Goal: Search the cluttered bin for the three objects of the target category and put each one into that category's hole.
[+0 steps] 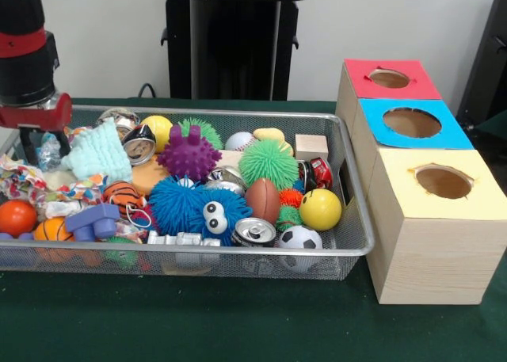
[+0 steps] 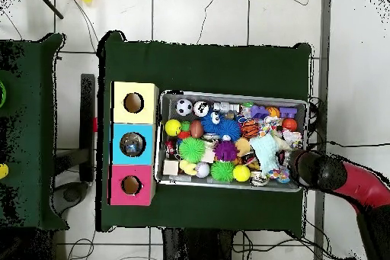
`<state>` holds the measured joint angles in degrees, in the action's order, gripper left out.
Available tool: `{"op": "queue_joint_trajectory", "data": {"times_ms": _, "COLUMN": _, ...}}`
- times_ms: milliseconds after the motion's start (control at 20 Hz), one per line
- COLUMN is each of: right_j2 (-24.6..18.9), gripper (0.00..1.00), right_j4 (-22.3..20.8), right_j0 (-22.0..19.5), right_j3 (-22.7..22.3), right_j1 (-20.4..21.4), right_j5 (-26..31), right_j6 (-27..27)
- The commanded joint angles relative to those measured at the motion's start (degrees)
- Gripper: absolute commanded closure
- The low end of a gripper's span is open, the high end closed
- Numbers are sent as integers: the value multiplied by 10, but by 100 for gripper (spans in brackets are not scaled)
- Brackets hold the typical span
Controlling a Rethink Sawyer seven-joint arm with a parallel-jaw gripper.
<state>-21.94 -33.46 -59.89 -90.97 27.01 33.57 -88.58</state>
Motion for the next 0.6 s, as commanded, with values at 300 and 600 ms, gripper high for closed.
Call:
{"op": "queue_joint_trajectory", "data": {"times_ms": 300, "right_j2": -58, "gripper": 0, "right_j4": -50, "right_j0": -7, "right_j3": 38, "right_j1": -102, "right_j5": 3, "right_j6": 132}}
{"op": "queue_joint_trajectory", "data": {"times_ms": 600, "right_j2": -61, "gripper": 0, "right_j4": -68, "right_j0": -3, "right_j3": 74, "right_j1": -151, "right_j5": 10, "right_j6": 153}}
